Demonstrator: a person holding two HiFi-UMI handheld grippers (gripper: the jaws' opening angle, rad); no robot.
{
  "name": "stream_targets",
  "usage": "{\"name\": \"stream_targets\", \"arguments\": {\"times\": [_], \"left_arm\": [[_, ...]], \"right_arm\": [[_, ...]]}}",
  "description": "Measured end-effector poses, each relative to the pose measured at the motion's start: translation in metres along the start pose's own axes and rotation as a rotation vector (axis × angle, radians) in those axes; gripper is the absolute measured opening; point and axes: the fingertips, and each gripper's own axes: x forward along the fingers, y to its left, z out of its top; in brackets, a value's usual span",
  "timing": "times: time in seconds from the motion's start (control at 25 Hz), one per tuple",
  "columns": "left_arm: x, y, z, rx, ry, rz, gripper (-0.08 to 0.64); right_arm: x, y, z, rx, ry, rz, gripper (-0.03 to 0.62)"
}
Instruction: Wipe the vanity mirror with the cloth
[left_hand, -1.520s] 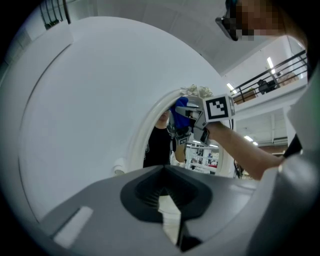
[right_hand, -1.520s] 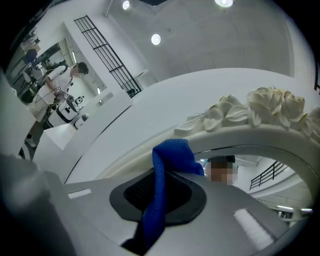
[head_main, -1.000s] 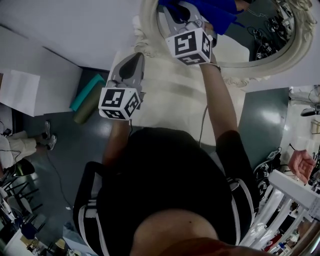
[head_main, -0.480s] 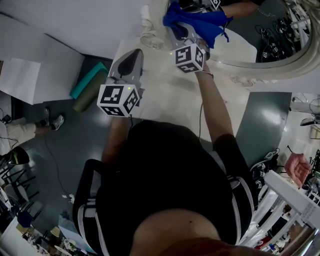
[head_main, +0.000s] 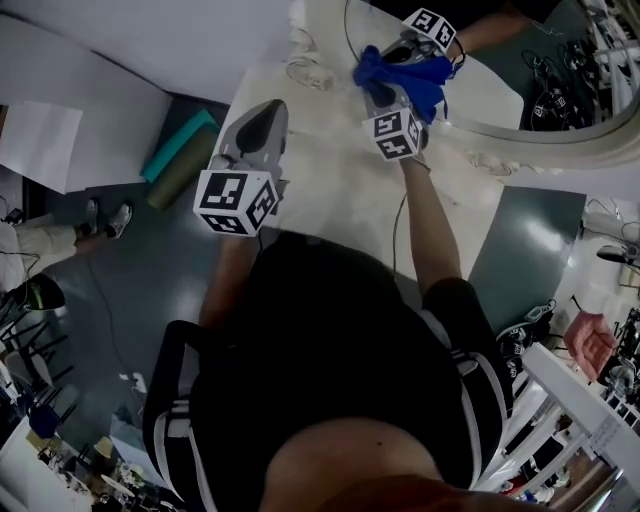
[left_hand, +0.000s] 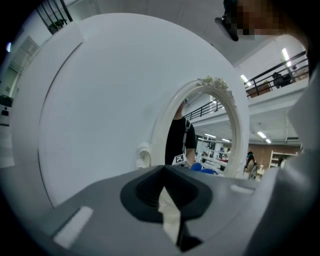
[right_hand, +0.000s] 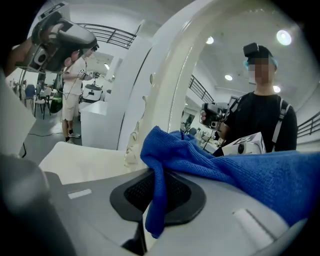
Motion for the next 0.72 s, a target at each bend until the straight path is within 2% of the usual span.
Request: {"name": "stream_targets", "arguments": {"times": [0.24,0.48,0.6,0.72], "left_arm": [[-0.001,-0.003,-0.003,0.005,0.001,-0.008,0.008],[0.002,-0.01,0.0,0.019,-0.022,-0.038,0.008],[0.003,-0.016,0.005,0.018,-0.04,-0.058,0.008],[0.006,-0.029,0.015,0.026,-0.057,-0.087,0.008]], "right_arm": [[0.001,0.001,-0.007,0.014,-0.033,-0.003,0.031],[-0.033,-0.008,0.018,0.128,-0.235,-0.082,0.029],[-0.072,-0.024,0.042,0.246,-0.38,-0.132,0.031],[-0.119,-0.048,0.063,0.44,-0.549,-0.175,0.031]]}}
